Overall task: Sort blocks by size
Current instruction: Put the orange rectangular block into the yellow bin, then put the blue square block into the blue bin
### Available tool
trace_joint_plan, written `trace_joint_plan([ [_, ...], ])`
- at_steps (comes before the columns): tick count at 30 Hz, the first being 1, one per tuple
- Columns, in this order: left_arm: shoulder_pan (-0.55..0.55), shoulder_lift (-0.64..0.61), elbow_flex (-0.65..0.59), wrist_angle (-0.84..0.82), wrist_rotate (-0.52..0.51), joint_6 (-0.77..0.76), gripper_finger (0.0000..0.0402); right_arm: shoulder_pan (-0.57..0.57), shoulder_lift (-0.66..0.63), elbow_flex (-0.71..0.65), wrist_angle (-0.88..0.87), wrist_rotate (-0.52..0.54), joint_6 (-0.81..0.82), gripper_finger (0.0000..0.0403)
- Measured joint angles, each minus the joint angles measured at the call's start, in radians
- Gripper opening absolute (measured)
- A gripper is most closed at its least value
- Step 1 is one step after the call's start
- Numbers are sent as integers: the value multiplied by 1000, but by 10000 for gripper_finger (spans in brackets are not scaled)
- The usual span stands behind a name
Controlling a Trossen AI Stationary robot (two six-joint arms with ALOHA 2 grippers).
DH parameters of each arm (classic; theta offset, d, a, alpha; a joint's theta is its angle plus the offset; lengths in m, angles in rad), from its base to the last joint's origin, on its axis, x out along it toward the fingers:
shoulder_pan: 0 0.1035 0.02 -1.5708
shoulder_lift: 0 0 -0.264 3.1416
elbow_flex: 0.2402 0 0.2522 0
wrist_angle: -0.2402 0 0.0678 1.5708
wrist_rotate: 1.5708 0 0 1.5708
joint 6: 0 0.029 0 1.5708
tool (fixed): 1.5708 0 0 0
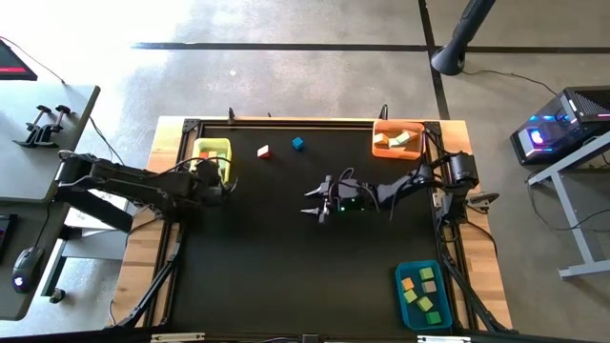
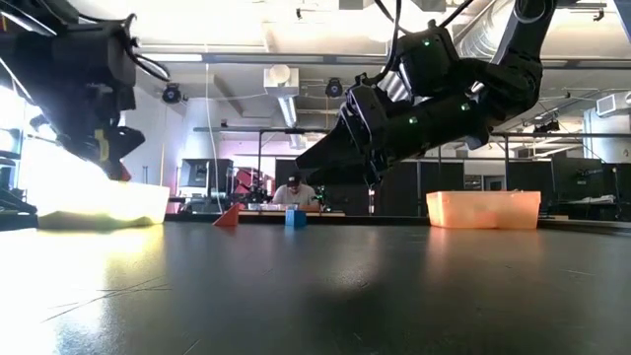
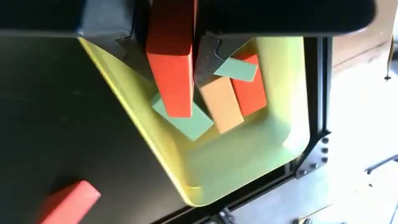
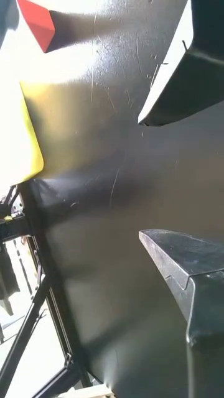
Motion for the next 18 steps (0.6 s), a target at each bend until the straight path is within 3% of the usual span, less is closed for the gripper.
trace_joint_plan([
  [11, 102, 1, -5, 24, 37, 25, 164, 0, 0, 0, 0, 0, 1, 279],
  [18, 93, 1, -5, 187, 44, 161, 196, -2, 0, 0, -4, 17, 46, 279],
])
